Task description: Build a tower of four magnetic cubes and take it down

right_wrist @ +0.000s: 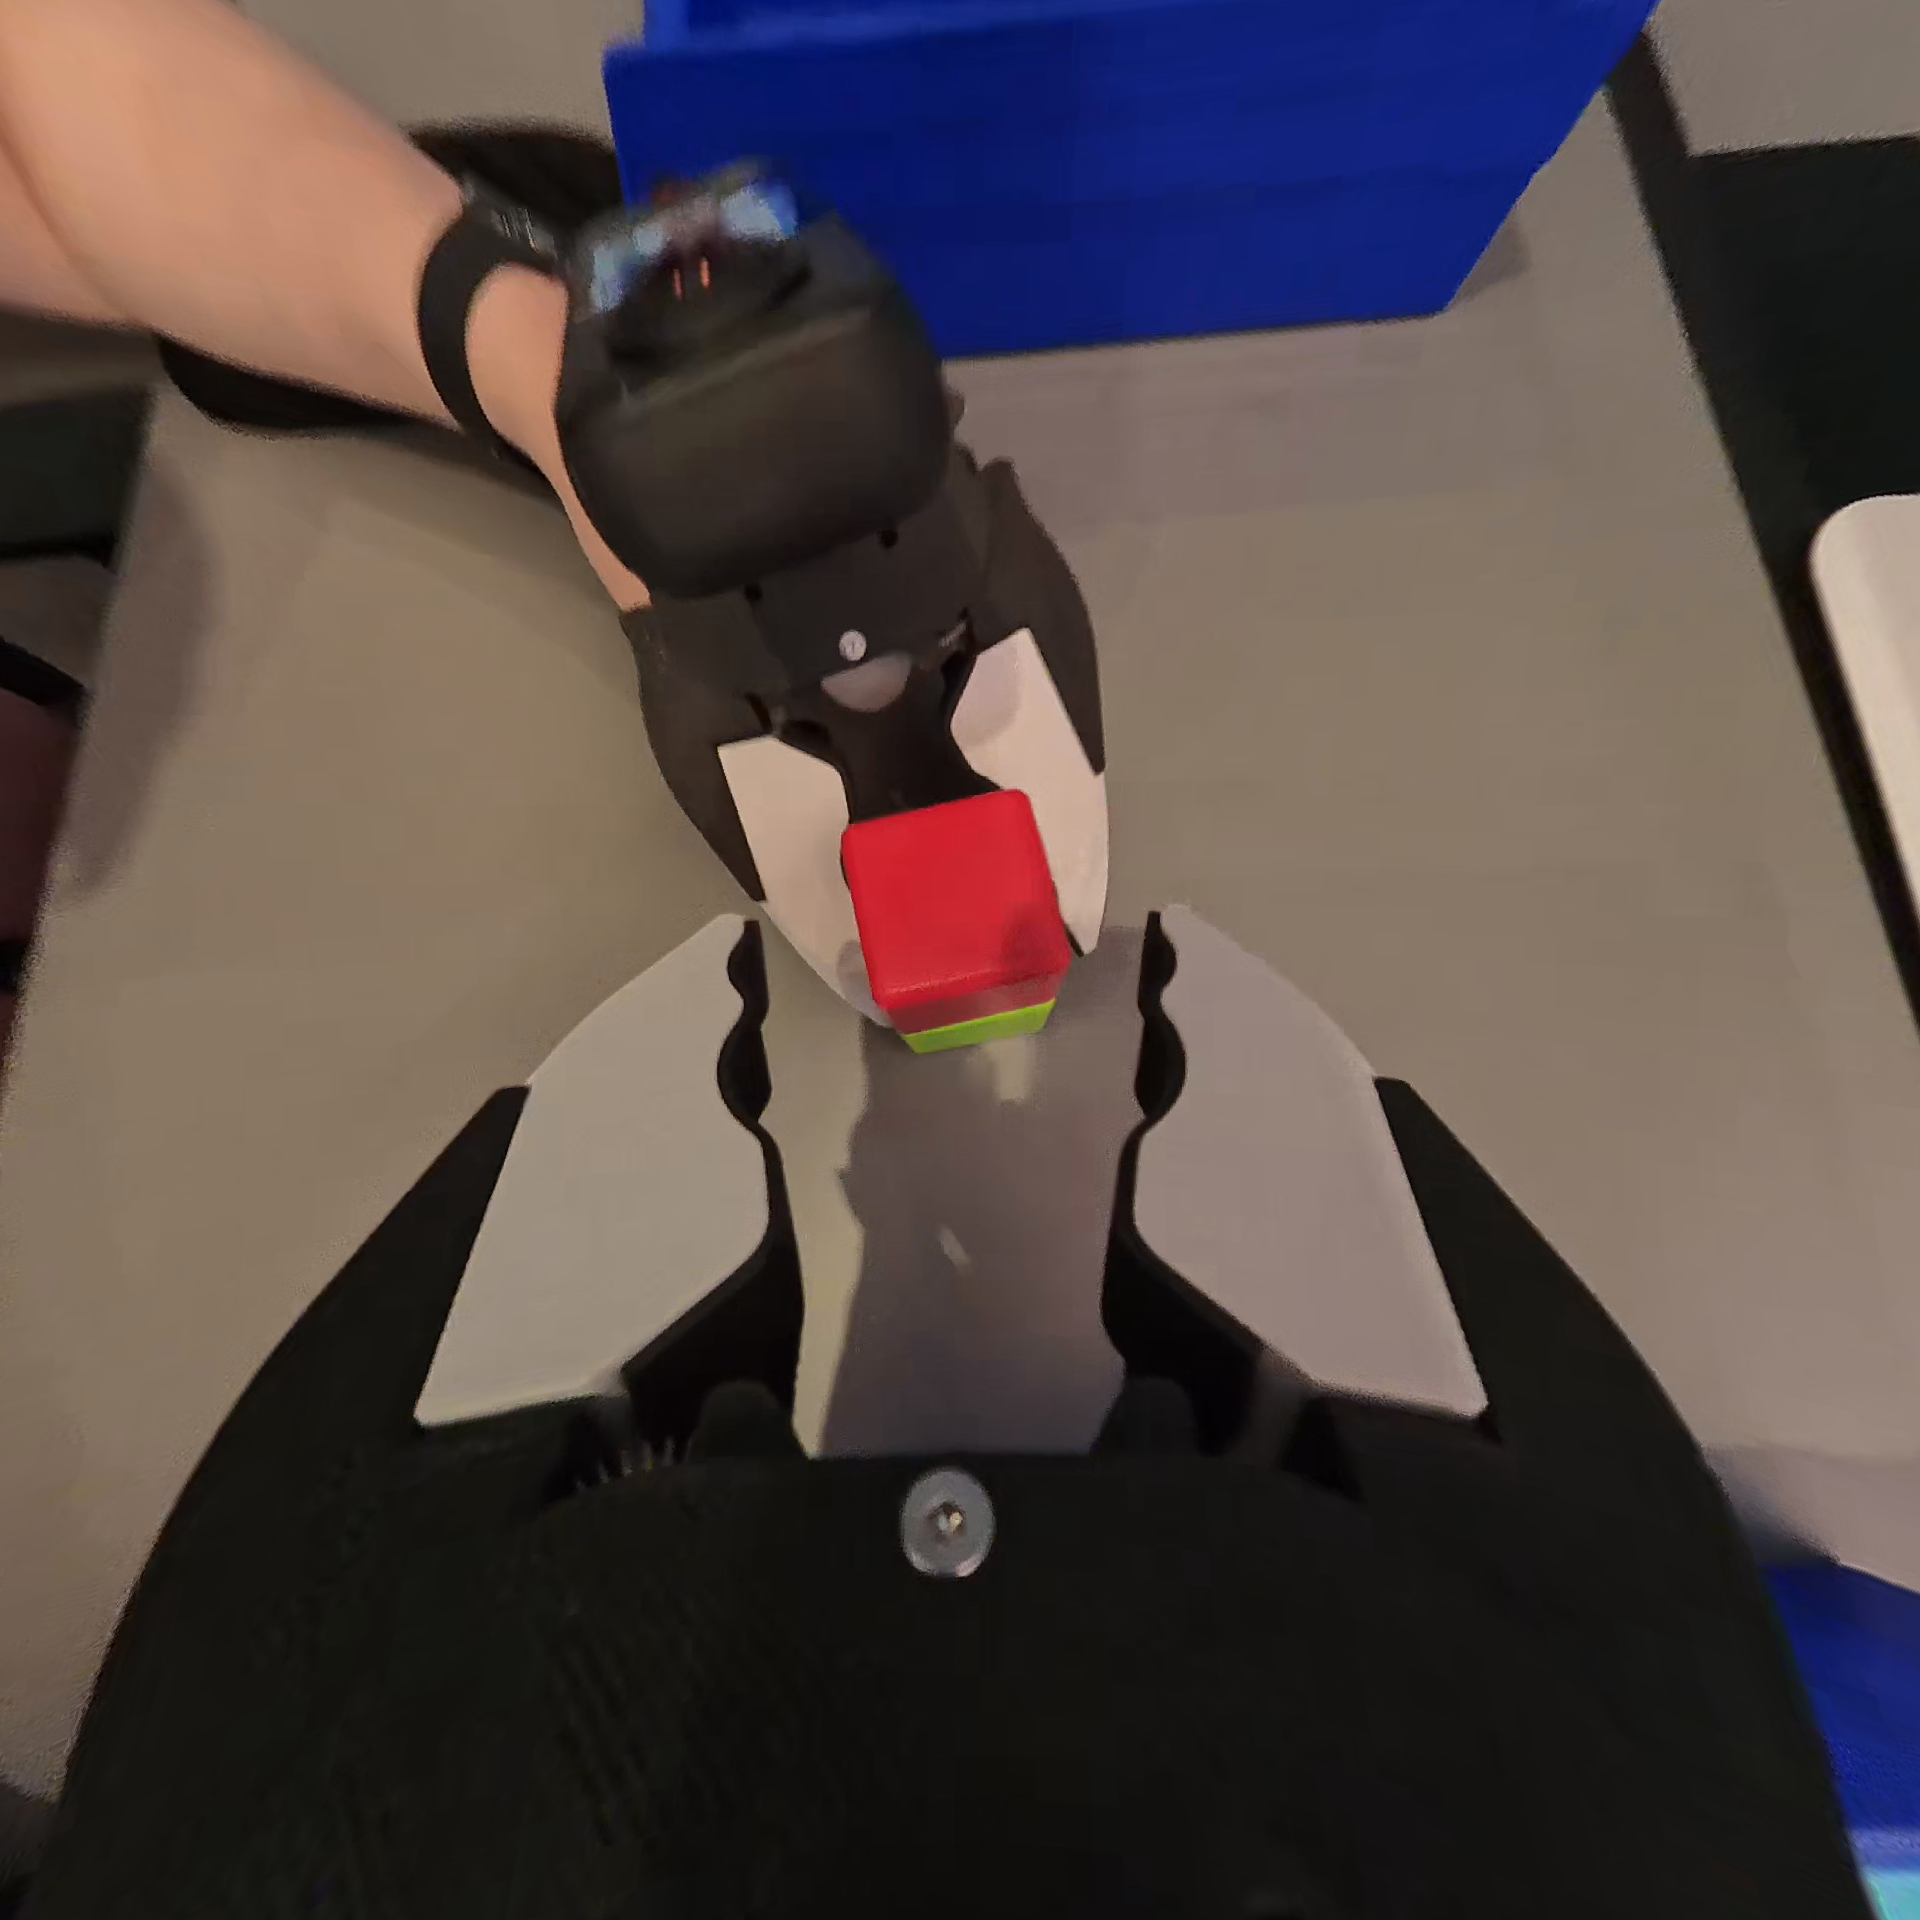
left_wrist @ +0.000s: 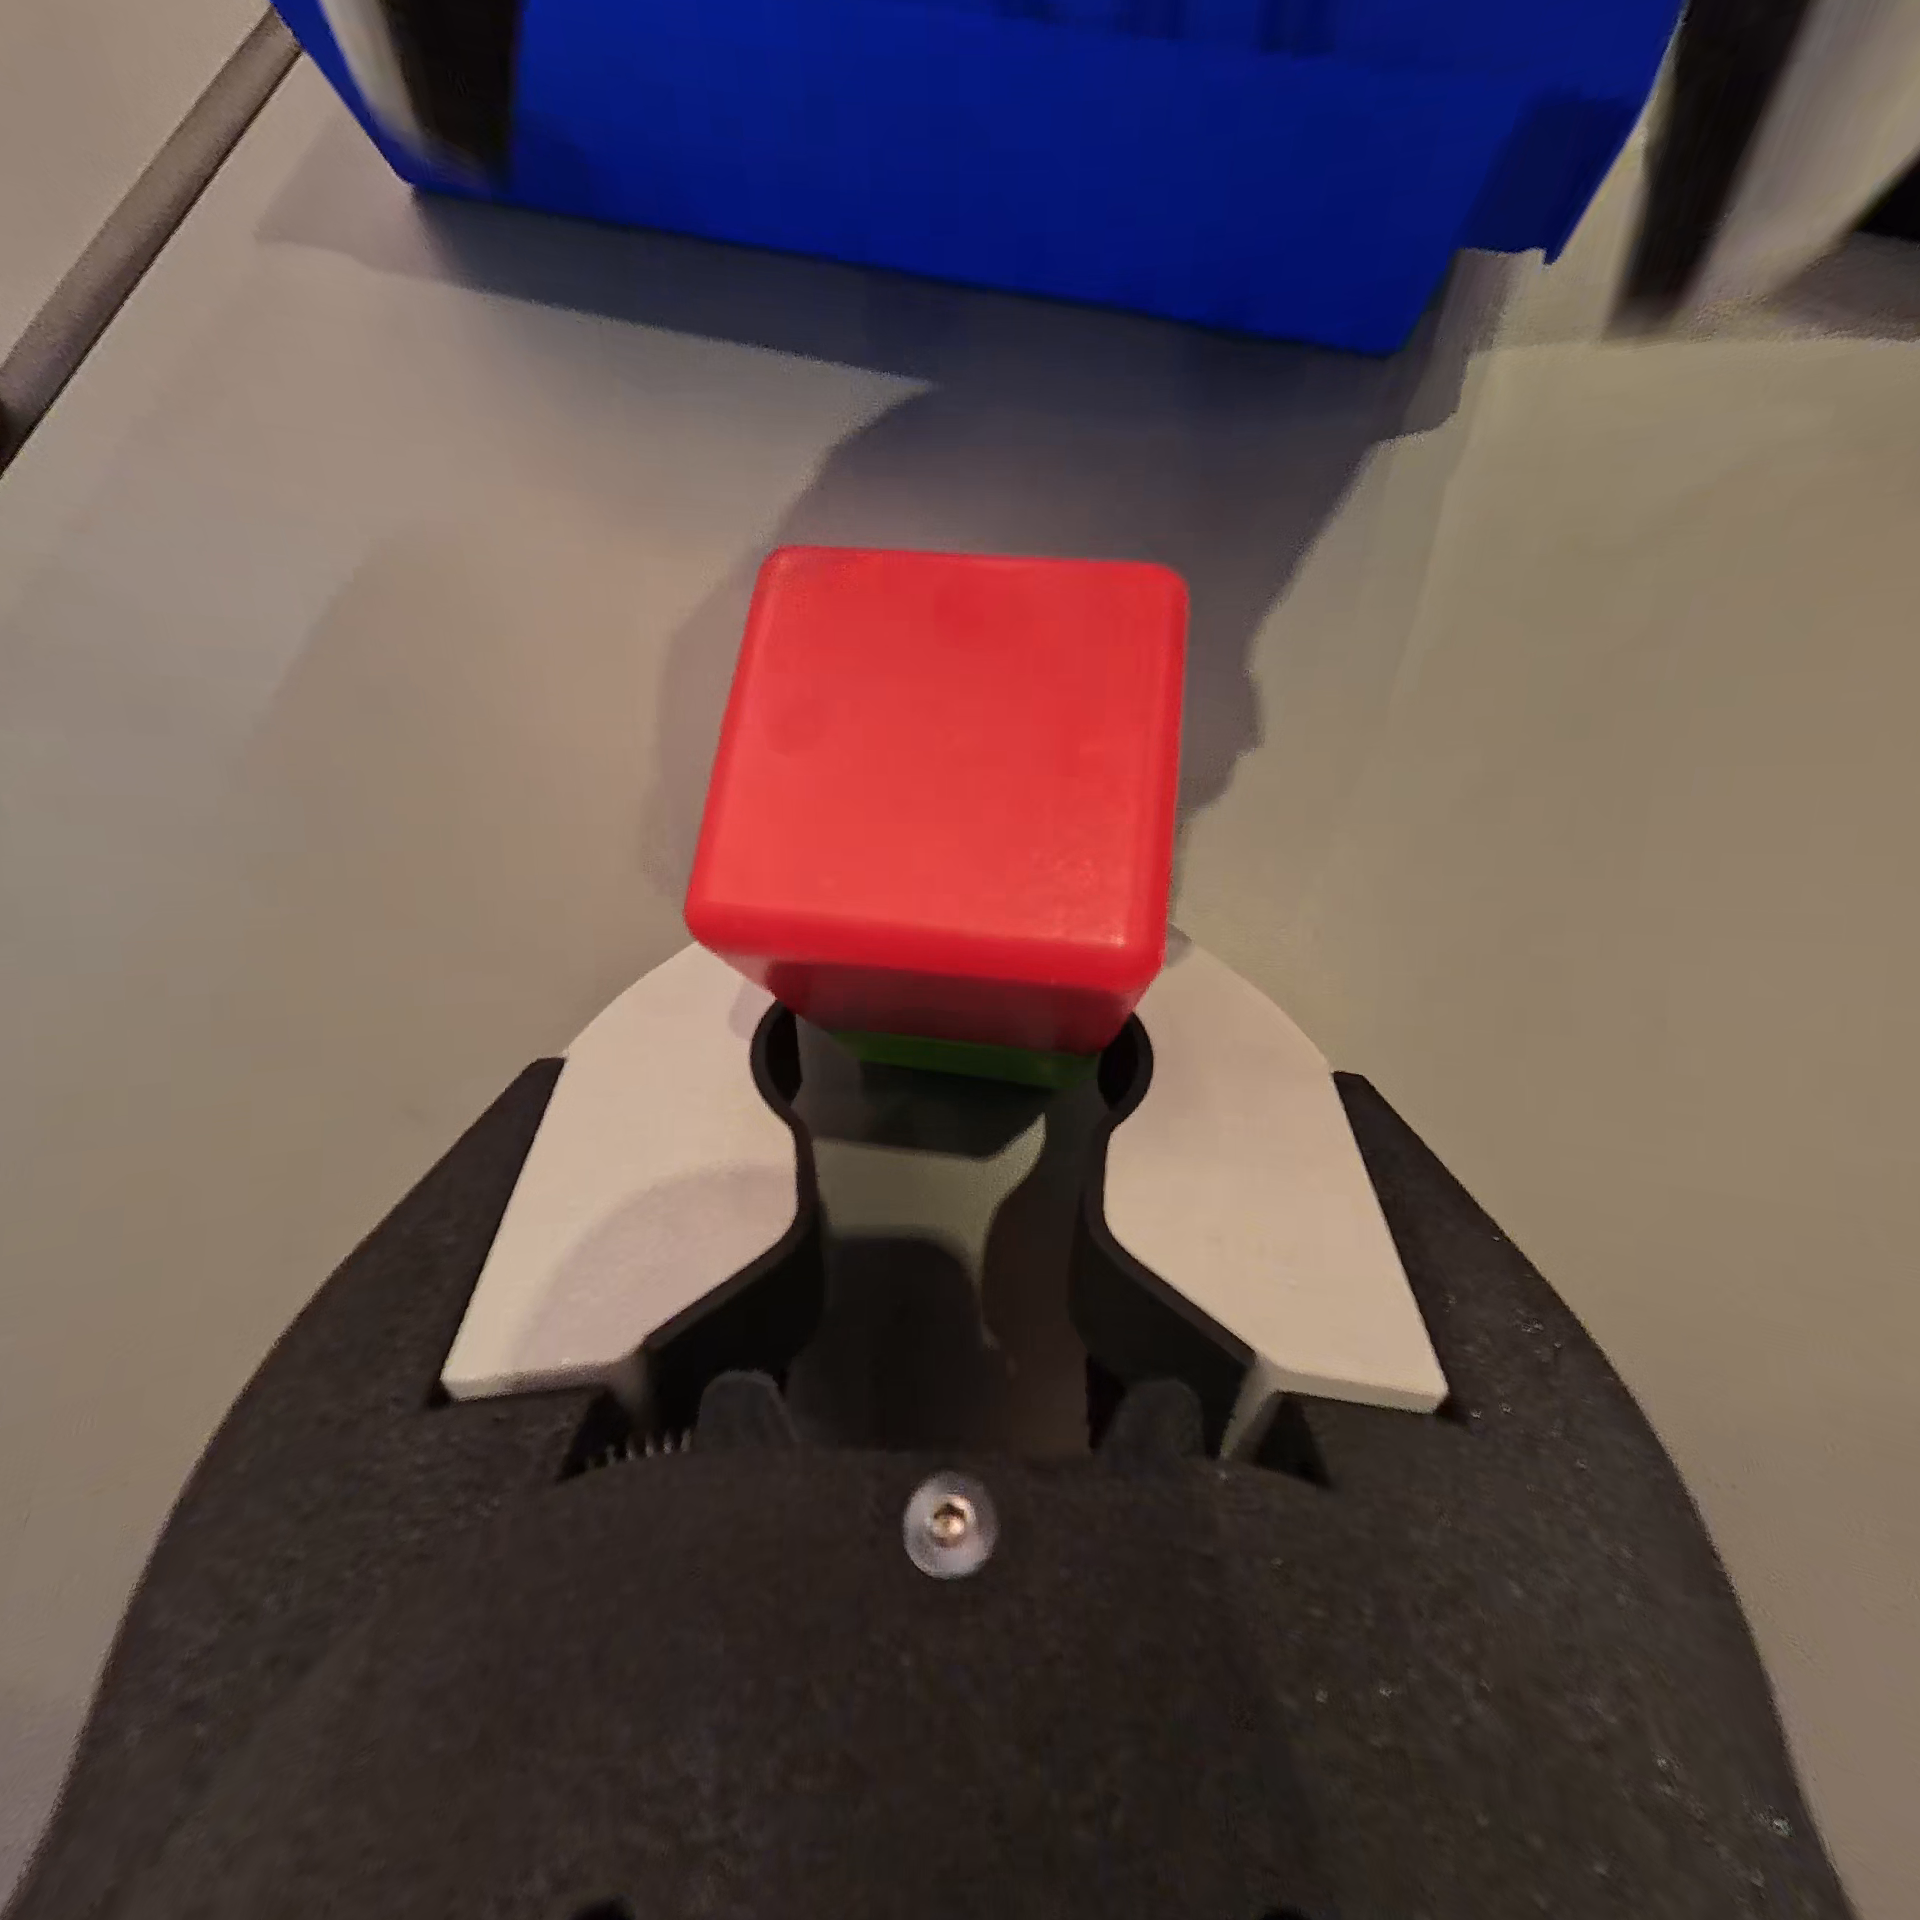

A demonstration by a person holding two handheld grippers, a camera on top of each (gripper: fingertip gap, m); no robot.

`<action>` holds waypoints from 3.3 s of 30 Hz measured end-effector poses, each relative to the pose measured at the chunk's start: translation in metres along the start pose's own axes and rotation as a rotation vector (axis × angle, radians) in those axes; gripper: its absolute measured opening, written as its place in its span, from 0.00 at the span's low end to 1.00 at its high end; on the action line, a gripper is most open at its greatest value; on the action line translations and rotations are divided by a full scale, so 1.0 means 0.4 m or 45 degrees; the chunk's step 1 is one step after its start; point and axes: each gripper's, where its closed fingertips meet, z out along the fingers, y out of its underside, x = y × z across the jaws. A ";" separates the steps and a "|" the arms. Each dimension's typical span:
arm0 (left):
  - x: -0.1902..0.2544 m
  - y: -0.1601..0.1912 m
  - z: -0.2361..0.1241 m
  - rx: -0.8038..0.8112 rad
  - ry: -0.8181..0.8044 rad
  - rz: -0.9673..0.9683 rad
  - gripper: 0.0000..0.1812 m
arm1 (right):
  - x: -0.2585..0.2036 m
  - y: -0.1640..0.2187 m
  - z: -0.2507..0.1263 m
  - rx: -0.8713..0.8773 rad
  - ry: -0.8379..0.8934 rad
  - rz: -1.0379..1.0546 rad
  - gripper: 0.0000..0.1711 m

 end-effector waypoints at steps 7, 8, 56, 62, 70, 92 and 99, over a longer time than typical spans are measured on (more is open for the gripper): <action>0.007 0.002 -0.005 0.034 0.067 0.030 0.30 | -0.018 0.027 0.074 -0.149 -0.005 -0.056 0.37; 0.009 0.002 -0.006 0.035 0.074 0.036 0.30 | -0.007 0.027 0.078 -0.145 0.016 -0.040 0.36; 0.022 0.005 -0.007 0.004 0.107 0.083 0.28 | -0.016 -0.036 -0.087 0.108 -0.045 0.008 0.29; 0.022 0.005 -0.007 0.012 0.110 0.082 0.28 | 0.046 0.052 -0.318 0.203 0.183 0.057 0.29; 0.024 0.004 -0.006 0.018 0.116 0.086 0.28 | 0.111 0.372 -0.339 -0.155 0.237 0.330 0.30; 0.017 -0.032 -0.024 0.083 0.060 0.083 0.29 | 0.098 0.407 -0.334 -0.269 0.216 0.504 0.31; -0.033 -0.208 -0.185 0.471 -0.234 0.120 0.29 | 0.072 -0.010 -0.430 0.478 0.243 0.705 0.28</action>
